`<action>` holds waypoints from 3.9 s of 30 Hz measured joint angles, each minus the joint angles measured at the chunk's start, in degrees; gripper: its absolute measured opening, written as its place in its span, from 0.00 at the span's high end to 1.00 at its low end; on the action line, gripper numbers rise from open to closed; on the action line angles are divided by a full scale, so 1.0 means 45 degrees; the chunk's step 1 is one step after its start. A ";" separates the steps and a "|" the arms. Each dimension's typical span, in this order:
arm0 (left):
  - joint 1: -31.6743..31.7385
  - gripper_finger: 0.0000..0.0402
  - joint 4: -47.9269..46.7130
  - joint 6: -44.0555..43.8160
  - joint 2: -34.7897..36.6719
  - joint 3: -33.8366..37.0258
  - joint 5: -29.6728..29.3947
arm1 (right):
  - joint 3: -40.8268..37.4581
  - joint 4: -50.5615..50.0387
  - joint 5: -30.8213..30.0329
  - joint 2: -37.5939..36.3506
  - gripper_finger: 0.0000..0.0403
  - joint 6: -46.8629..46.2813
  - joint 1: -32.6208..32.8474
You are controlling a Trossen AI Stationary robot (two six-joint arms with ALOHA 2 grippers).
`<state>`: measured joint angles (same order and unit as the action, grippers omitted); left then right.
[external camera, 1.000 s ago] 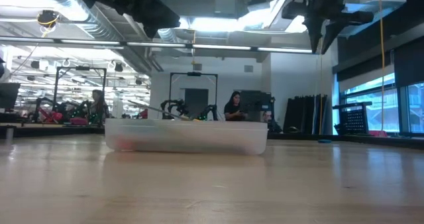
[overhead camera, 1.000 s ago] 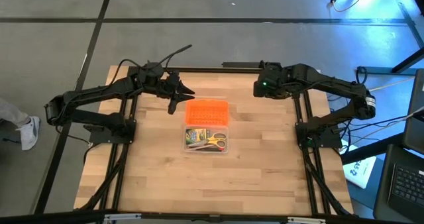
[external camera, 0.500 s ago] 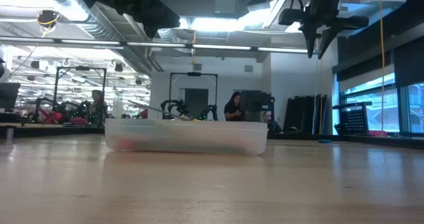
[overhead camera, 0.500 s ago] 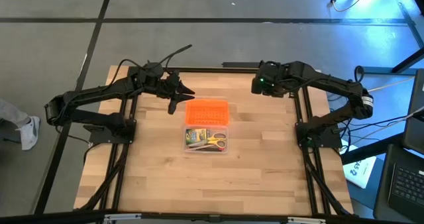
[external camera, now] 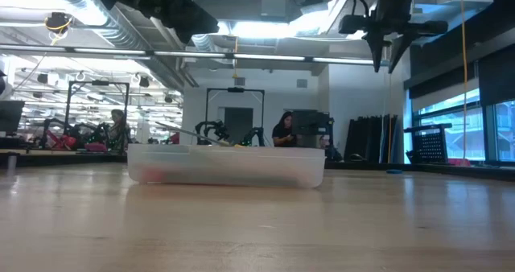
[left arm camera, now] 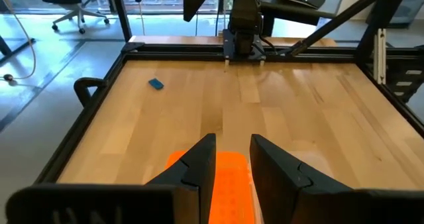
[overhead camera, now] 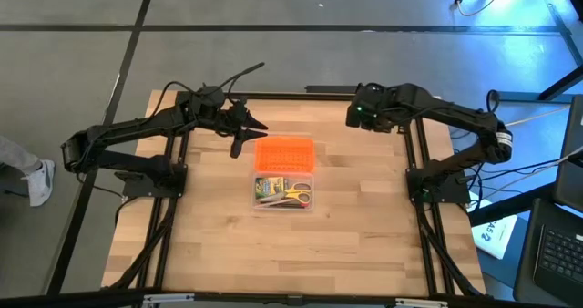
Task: Pack school essentials
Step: Put the blue eraser into the supply box
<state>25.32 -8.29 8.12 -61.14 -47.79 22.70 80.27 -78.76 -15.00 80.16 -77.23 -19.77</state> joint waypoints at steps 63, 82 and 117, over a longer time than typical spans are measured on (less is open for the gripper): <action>0.0000 0.79 -0.0010 0.0010 -0.0005 0.0000 -0.0602 | -0.1907 0.2726 0.3666 0.5943 0.38 0.0845 -0.6517; 0.0000 0.79 -0.0005 -0.0030 -0.0005 0.0002 -0.0615 | -0.3400 0.5564 0.3254 0.5940 0.38 0.0923 -0.6824; 0.0000 0.79 0.0000 -0.0281 -0.0005 0.0000 -0.1270 | -0.3920 0.6394 0.2143 0.5892 0.50 0.0228 -0.6955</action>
<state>25.32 -8.29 6.86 -61.17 -47.79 16.99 62.63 -49.99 -5.36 106.67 -76.20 -51.07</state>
